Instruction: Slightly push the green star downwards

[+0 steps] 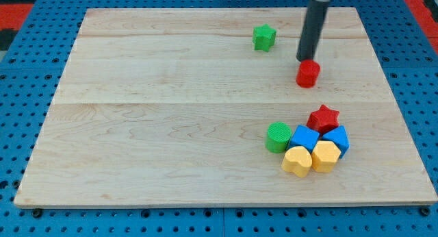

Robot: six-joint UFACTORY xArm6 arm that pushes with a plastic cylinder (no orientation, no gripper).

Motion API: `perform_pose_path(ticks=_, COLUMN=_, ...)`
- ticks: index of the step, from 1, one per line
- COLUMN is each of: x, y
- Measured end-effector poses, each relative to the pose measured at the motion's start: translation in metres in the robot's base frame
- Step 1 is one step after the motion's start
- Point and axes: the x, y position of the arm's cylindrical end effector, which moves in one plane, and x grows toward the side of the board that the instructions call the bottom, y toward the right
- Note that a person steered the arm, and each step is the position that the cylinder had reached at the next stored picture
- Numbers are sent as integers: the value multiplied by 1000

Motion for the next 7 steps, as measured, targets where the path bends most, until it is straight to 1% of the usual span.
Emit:
perform_pose_path(ticks=1, x=10, y=-6)
perform_pose_path(ticks=2, x=43, y=10)
perform_pose_path(ticks=3, x=81, y=-35)
perform_pose_path(ticks=4, x=22, y=-7)
perform_pose_path(ticks=5, x=-81, y=20)
perform_pose_path(ticks=6, x=-151, y=-9)
perform_pose_path(ticks=7, x=-105, y=-75)
